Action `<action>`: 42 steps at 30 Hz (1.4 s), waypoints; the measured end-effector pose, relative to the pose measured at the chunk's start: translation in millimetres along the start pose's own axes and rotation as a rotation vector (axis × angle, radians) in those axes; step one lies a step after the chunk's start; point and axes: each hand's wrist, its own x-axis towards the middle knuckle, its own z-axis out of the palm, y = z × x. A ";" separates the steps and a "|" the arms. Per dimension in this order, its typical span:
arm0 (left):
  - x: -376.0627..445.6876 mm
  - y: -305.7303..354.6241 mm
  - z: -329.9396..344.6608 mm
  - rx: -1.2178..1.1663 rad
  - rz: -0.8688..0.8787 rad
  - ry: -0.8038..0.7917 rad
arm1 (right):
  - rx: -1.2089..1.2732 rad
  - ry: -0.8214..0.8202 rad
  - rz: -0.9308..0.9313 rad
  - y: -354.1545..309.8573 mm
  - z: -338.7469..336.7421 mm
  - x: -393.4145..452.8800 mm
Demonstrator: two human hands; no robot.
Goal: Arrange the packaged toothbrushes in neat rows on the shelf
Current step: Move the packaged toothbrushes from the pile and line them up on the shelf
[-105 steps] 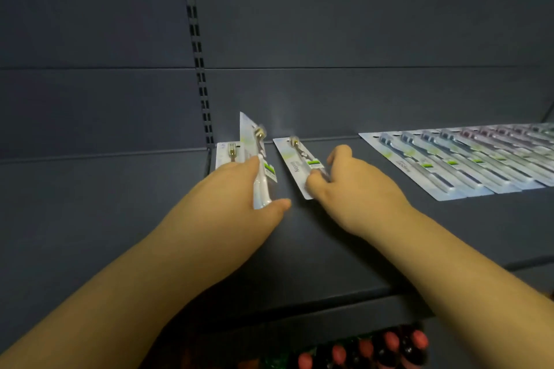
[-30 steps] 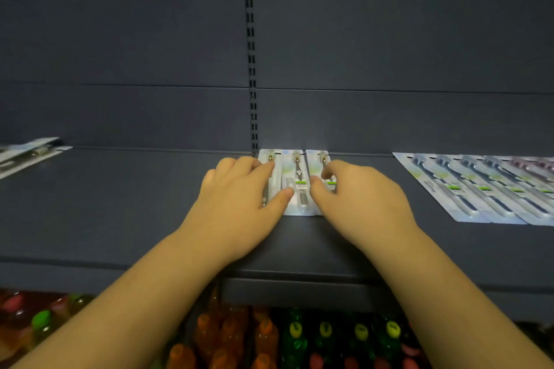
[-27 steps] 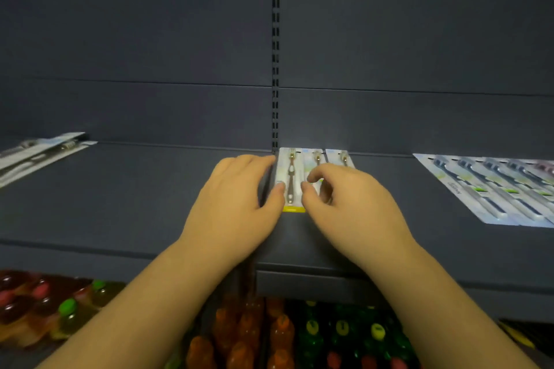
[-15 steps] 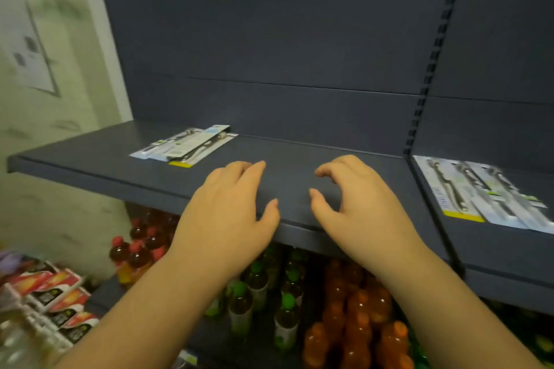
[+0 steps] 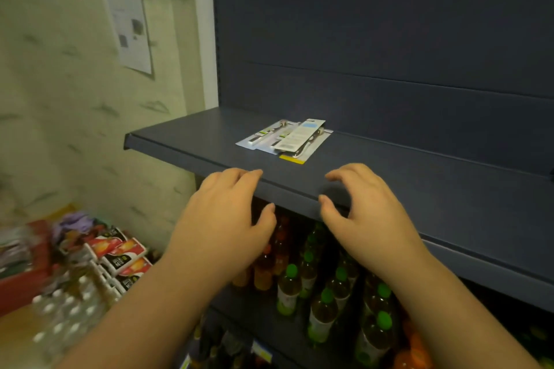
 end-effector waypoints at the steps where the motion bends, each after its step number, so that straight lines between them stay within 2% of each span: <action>1: 6.2 -4.8 2.8 0.000 -0.005 0.001 | -0.002 -0.012 -0.001 0.3 4.6 6.4; 11: 92.1 -39.7 30.4 0.058 0.025 -0.026 | -0.115 -0.173 -0.038 0.6 19.8 90.5; 16: 147.0 -53.8 58.7 0.053 -0.053 -0.236 | -0.177 -0.214 -0.044 -3.5 25.3 110.7; 21: 205.2 -70.1 84.1 0.200 -0.042 -0.279 | -0.226 -0.226 0.008 -1.5 27.9 122.4; 26: 245.9 -85.6 102.6 0.275 -0.067 -0.441 | -0.266 -0.210 0.068 -6.4 38.3 132.2; 31: 246.1 -94.8 115.3 0.107 -0.066 -0.328 | -0.315 -0.189 0.122 -12.9 52.1 140.5; 37: 243.1 -100.5 107.6 -0.077 -0.148 -0.129 | -0.377 -0.178 0.154 -27.3 71.8 154.7; 42: 244.2 -102.1 108.8 -0.229 -0.097 -0.096 | -0.472 -0.235 0.195 -32.2 93.3 172.3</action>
